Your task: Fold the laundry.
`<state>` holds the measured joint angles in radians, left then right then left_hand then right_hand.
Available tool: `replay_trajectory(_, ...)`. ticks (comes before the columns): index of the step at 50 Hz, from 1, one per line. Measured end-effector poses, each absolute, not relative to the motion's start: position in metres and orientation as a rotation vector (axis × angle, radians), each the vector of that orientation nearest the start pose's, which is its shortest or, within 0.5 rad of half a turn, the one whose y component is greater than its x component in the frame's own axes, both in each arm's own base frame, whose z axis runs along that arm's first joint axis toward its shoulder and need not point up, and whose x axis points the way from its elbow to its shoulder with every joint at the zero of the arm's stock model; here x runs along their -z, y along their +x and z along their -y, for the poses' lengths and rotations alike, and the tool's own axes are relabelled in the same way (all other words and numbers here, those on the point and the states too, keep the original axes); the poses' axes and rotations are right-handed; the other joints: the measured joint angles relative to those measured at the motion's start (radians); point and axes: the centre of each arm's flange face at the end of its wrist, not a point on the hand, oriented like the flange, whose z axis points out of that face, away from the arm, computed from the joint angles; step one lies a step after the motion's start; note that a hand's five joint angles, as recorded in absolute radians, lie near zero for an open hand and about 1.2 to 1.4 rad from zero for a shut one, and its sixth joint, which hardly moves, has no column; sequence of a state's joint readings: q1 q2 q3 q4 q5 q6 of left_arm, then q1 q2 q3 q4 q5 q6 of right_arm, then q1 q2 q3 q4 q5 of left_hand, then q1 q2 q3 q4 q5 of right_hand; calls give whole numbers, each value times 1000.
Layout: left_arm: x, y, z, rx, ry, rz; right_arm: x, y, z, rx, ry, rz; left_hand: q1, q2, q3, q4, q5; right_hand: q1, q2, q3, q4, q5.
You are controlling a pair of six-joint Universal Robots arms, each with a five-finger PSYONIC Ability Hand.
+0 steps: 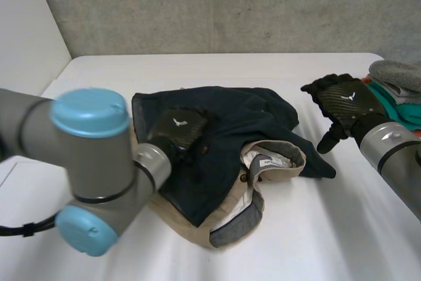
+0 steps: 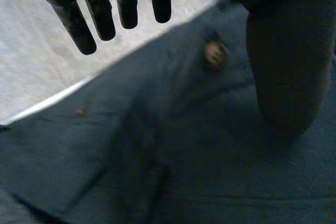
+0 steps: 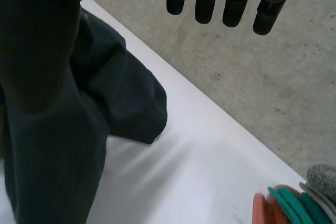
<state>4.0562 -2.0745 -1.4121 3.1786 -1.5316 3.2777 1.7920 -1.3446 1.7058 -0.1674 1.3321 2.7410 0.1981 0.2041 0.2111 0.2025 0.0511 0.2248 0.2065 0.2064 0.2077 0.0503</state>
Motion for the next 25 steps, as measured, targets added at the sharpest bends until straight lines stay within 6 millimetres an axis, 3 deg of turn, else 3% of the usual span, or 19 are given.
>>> replay_trajectory(4,-163,-352,219,1941,1186,-2650,-207,220,283,1938,-953,-2188,45,44,29,32,26,0,0,0,0,0)
replay_trajectory(5,-160,-355,219,1933,1190,-2655,-206,220,282,1934,-956,-2192,278,252,225,234,221,0,0,0,0,0)
replay_trajectory(7,-153,-360,223,1926,1187,-2662,-203,219,281,1923,-965,-2201,446,382,372,383,362,0,0,0,0,0)
replay_trajectory(8,-153,-361,225,1928,1181,-2662,-201,219,281,1920,-967,-2204,725,675,661,677,634,0,0,0,0,0)
replay_trajectory(11,-159,-362,238,1975,1125,-2635,-198,218,281,1912,-977,-2215,945,956,932,955,906,0,0,0,0,0)
replay_trajectory(15,-197,-349,278,2159,899,-2493,-194,217,282,1912,-993,-2231,948,987,964,991,921,0,0,0,0,0)
replay_trajectory(17,-233,-327,314,2313,659,-2319,-194,216,283,1917,-1002,-2232,948,987,964,992,921,0,0,0,0,0)
replay_trajectory(19,-250,-316,330,2371,550,-2231,-194,216,283,1919,-1005,-2231,948,987,964,992,921,0,0,0,0,0)
replay_trajectory(23,-309,-257,392,2502,171,-1828,-195,219,281,1922,-1022,-2218,948,987,964,996,921,0,0,0,0,0)
replay_trajectory(25,-320,-235,415,2492,103,-1707,-195,221,280,1919,-1031,-2211,948,987,964,996,921,0,0,0,0,0)
